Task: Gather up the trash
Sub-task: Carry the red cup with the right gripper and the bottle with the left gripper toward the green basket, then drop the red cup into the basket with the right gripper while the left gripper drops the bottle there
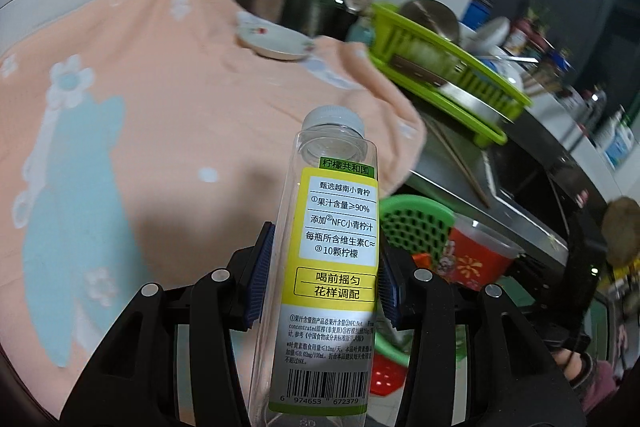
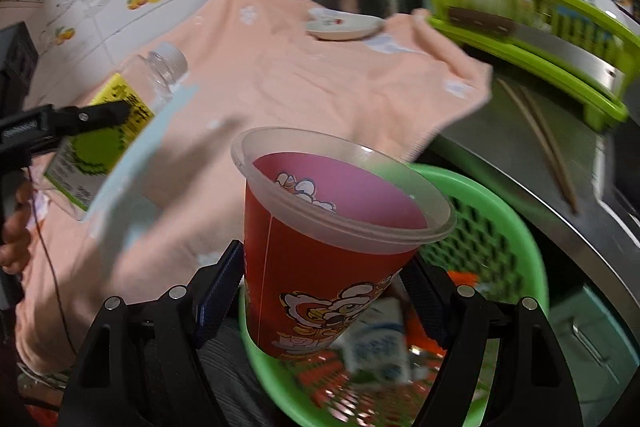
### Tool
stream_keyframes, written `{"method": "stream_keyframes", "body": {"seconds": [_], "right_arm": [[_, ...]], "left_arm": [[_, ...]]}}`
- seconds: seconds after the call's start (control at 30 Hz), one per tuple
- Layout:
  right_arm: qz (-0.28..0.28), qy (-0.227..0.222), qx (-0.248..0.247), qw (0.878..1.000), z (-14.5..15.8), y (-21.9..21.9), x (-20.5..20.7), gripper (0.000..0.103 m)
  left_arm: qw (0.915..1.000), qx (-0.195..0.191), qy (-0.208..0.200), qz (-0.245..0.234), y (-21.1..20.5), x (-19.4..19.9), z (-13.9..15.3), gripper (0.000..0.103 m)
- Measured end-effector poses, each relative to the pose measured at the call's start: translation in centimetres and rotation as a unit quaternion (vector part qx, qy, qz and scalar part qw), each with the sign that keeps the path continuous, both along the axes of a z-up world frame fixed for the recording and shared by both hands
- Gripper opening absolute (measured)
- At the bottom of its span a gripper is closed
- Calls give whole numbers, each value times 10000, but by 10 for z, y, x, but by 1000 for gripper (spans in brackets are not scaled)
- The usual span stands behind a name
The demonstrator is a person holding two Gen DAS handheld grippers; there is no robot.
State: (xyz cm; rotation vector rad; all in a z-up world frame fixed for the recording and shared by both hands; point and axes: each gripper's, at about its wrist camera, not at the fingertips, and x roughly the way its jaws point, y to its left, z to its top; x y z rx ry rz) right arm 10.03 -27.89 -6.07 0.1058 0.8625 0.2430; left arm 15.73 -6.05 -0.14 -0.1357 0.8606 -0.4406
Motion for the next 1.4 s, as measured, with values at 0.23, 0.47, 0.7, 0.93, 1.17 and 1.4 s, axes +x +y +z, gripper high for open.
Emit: {"method": "stream_keyframes", "body": {"seconds": [0.23,0.47,0.7,0.93,1.17,1.4], "right_arm": [[-442,98,-166,9988,-14,-39,-19,75],[-620,220,-358,9972,-26,-55,-28,75],[-699,292,-498,9959,-32,-62,-31,78],[-750,280,-479,9956,-31,-66,-35,78],[-756,263,-418,9959,-29,-67,-37,79],[-776,183,-374,9961,-24,-68,-42,82]], "left_arm": [[9990,14,93,-429,-45,-8,-7,46],[9970,-27,213,-737,-79,-11,-17,46],[9950,-28,318,-948,-105,-10,-25,46],[9939,38,384,-1031,-118,-9,-31,46],[9929,70,496,-1078,-123,-7,-38,47],[9916,77,626,-1129,-129,-5,-47,47]]}}
